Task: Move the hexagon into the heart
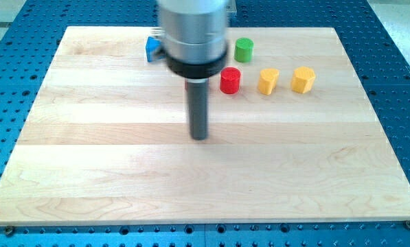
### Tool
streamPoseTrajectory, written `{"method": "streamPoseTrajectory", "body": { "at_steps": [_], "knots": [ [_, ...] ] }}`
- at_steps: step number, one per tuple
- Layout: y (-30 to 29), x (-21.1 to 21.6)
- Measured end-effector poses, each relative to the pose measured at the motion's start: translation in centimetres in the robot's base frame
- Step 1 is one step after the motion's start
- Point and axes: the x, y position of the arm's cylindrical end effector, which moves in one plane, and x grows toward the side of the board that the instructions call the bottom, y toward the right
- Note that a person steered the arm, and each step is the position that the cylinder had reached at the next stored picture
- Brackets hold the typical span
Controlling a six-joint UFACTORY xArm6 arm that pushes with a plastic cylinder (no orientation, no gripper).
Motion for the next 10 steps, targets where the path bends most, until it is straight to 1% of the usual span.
{"method": "streamPoseTrajectory", "body": {
  "at_steps": [1, 2, 3, 4, 5, 7, 8, 10],
  "knots": [
    [5.1, 0.0],
    [12.9, -0.8],
    [15.6, -1.1],
    [16.6, -3.1],
    [20.0, -6.4],
    [20.8, -8.6],
    [20.3, -9.8],
    [17.8, -10.2]
  ]
}}
